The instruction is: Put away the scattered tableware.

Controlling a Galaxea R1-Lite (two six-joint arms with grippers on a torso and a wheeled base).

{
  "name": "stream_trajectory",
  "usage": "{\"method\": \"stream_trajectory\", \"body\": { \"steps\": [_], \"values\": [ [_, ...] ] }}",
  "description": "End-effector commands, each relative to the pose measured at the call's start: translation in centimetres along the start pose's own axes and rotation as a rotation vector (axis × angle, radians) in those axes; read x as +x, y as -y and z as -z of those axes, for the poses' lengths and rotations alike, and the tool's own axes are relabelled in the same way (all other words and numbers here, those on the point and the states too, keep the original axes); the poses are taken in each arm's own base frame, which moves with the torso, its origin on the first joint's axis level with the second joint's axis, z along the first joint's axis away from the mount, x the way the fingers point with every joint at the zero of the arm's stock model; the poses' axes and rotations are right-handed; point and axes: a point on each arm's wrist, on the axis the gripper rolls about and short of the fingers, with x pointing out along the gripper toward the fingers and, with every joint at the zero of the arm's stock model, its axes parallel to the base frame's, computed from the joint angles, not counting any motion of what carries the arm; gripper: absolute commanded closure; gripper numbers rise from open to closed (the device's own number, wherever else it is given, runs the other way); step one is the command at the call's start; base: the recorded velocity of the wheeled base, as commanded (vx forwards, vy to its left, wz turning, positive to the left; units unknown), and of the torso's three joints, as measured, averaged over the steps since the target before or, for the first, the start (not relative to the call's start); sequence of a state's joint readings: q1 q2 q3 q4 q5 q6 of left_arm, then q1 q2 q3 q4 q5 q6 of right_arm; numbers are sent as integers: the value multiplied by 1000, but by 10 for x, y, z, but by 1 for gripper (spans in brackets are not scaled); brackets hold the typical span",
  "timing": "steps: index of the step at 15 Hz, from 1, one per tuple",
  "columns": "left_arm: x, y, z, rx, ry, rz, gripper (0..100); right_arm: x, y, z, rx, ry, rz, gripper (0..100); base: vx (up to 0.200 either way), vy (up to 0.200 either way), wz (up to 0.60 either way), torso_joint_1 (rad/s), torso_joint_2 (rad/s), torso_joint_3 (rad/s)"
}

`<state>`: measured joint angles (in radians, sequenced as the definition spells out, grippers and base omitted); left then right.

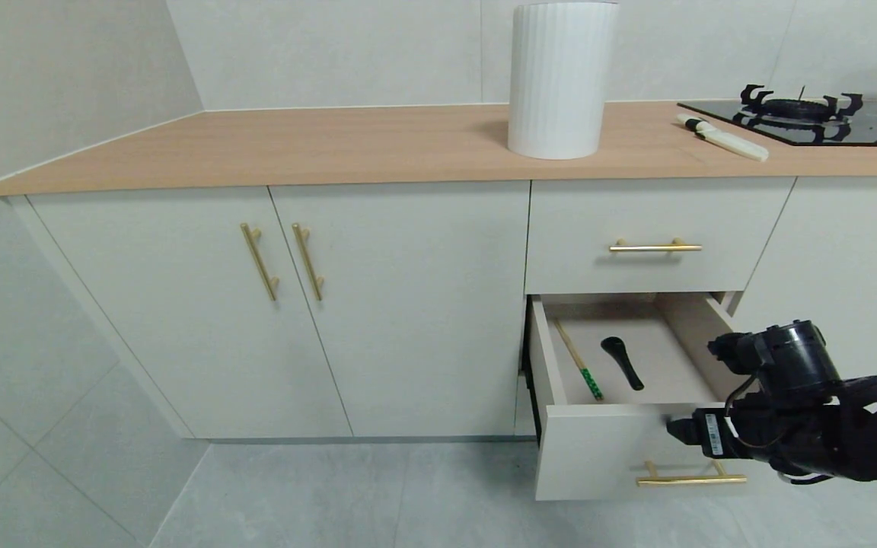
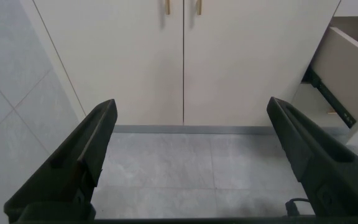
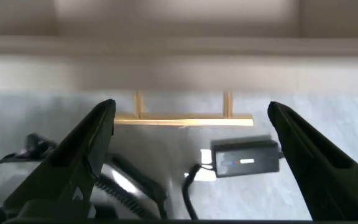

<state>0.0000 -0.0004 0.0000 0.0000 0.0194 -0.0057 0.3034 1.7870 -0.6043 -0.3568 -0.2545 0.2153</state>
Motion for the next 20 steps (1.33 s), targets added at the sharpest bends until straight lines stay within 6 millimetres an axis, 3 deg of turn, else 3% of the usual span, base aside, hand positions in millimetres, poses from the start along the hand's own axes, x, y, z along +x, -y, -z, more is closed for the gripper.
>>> {"method": "stream_trajectory", "body": {
  "steps": [1, 6, 20],
  "values": [
    [0, 0, 0, 0, 0, -1, 0, 15, -2, 9, -10, -39, 18, 0, 0, 0, 0, 0, 0, 0],
    [0, 0, 0, 0, 0, -1, 0, 53, -2, 13, 70, 61, 18, 0, 0, 0, 0, 0, 0, 0],
    [0, 0, 0, 0, 0, -1, 0, 108, -1, 2, 205, 379, -16, 0, 0, 0, 0, 0, 0, 0]
  ]
}}
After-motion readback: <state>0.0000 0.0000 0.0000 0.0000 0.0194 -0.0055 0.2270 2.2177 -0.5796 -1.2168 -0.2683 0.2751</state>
